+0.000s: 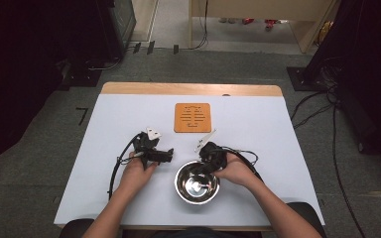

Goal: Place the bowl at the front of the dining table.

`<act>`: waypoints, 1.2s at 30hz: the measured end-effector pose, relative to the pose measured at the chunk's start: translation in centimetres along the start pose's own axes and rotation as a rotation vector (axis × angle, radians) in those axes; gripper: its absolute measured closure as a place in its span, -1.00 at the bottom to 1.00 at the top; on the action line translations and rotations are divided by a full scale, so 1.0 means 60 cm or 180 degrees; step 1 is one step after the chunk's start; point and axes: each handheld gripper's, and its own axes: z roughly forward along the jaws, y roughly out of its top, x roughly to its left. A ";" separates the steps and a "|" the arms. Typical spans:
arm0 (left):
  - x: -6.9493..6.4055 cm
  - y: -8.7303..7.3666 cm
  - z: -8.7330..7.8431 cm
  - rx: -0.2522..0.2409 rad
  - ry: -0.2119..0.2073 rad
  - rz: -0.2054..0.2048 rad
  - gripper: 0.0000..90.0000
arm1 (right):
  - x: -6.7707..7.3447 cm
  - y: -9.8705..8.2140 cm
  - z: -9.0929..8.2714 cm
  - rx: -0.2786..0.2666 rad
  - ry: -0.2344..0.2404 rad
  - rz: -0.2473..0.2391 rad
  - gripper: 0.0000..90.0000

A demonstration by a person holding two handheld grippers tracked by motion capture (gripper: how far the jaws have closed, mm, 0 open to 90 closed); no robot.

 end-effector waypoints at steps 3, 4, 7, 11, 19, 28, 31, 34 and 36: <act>0.000 0.000 0.000 -0.0001 0.0000 0.0000 -1.00 | -0.002 0.000 -0.001 0.0005 0.0018 0.0009 0.61; 0.000 0.000 0.000 0.0000 -0.0001 0.0000 -1.00 | -0.004 0.000 -0.002 0.0006 0.0053 0.0043 0.63; 0.000 0.000 0.000 0.0003 0.0001 0.0003 -1.00 | -0.005 0.000 -0.005 0.0015 0.0083 0.0081 0.69; 0.000 0.000 0.000 0.0002 -0.0001 0.0006 -1.00 | -0.008 -0.002 -0.018 0.0007 0.0163 0.0098 0.88; 0.000 0.000 0.000 0.0003 0.0000 0.0003 -1.00 | 0.003 0.004 -0.028 0.0033 0.0085 0.0017 0.94; 0.000 0.000 0.000 0.0002 0.0000 0.0002 -1.00 | 0.005 0.006 -0.030 0.0075 0.0071 0.0090 0.95; 0.000 0.000 0.000 0.0002 0.0000 0.0002 -1.00 | 0.004 0.006 -0.030 0.0093 0.0084 0.0133 0.95; 0.000 0.000 0.000 0.0004 0.0001 0.0005 -1.00 | 0.005 0.006 -0.029 0.0098 0.0103 0.0143 0.95; 0.000 0.000 0.000 0.0004 0.0000 0.0004 -1.00 | 0.006 0.007 -0.029 0.0093 0.0115 0.0140 0.95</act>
